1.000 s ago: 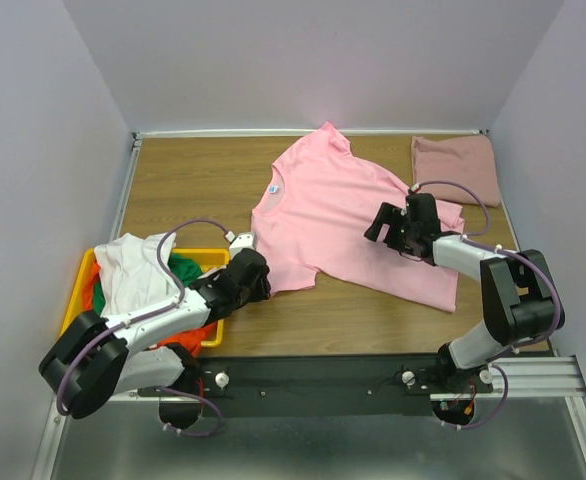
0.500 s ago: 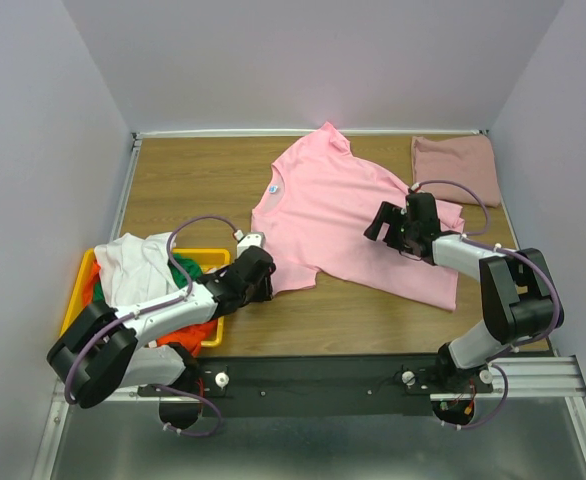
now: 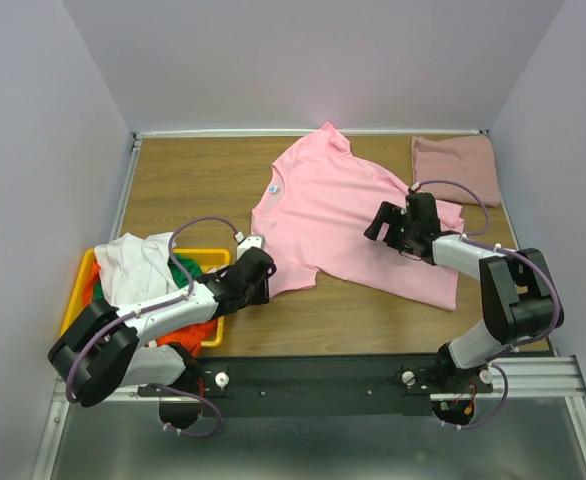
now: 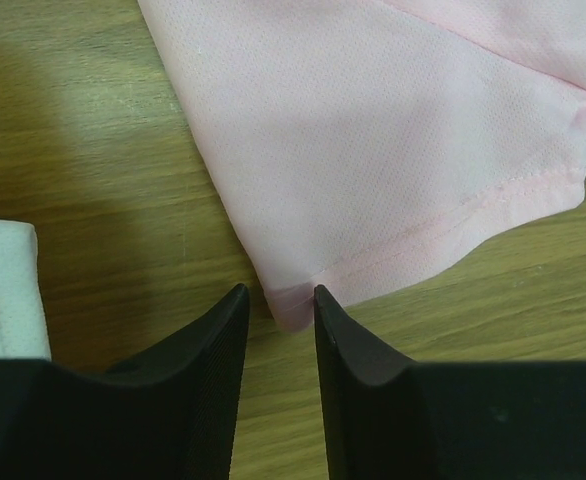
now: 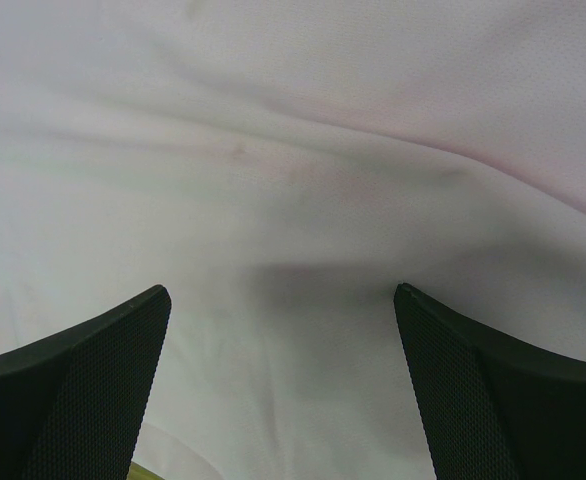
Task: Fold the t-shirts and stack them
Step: Fold the tshirt
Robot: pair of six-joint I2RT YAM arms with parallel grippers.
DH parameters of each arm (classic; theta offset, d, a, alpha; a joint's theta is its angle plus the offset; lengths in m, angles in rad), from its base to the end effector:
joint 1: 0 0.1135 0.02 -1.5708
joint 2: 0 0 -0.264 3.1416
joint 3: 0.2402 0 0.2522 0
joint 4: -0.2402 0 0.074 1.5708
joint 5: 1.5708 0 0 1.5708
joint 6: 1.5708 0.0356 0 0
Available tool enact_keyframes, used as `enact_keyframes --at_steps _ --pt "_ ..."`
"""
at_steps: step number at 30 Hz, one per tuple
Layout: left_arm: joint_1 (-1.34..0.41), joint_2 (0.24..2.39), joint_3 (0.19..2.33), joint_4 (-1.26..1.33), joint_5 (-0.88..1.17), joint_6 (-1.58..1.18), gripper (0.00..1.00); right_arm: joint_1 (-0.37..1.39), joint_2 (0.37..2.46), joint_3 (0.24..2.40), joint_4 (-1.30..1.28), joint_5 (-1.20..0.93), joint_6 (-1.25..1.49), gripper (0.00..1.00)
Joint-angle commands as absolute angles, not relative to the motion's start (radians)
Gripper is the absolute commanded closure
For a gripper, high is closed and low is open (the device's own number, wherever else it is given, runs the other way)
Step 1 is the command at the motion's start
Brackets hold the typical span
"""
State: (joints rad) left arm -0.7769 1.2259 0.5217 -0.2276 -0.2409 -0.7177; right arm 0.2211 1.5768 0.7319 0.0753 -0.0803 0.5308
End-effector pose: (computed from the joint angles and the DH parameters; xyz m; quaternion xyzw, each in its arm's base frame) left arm 0.1636 -0.1489 0.1619 -0.0098 0.9432 -0.1283 0.3063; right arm 0.2996 0.0703 0.1579 0.1264 0.9115 0.1774 0.3489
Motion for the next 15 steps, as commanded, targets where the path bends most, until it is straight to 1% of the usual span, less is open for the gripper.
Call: enact_keyframes --at_steps 1,10,12,13,14,15 --pt "-0.782 1.238 0.543 -0.247 -0.239 -0.709 0.62 0.222 1.611 0.718 0.011 -0.066 0.525 0.0" --pt "-0.785 1.264 0.557 -0.253 -0.233 -0.7 0.63 0.221 1.606 0.718 0.011 -0.068 0.525 0.0" --pt "-0.785 1.27 0.56 -0.255 -0.233 -0.696 0.64 0.222 1.606 0.719 0.011 -0.069 0.525 0.0" --pt "-0.785 1.272 0.563 -0.255 -0.235 -0.696 0.68 0.221 1.606 0.719 0.011 -0.069 0.525 0.0" --pt "-0.787 1.278 0.566 -0.255 -0.235 -0.696 0.69 0.222 1.606 0.718 0.011 -0.068 0.525 0.0" --pt "-0.788 1.281 0.572 -0.256 -0.236 -0.695 0.69 0.222 1.609 0.718 0.011 -0.069 0.525 0.0"
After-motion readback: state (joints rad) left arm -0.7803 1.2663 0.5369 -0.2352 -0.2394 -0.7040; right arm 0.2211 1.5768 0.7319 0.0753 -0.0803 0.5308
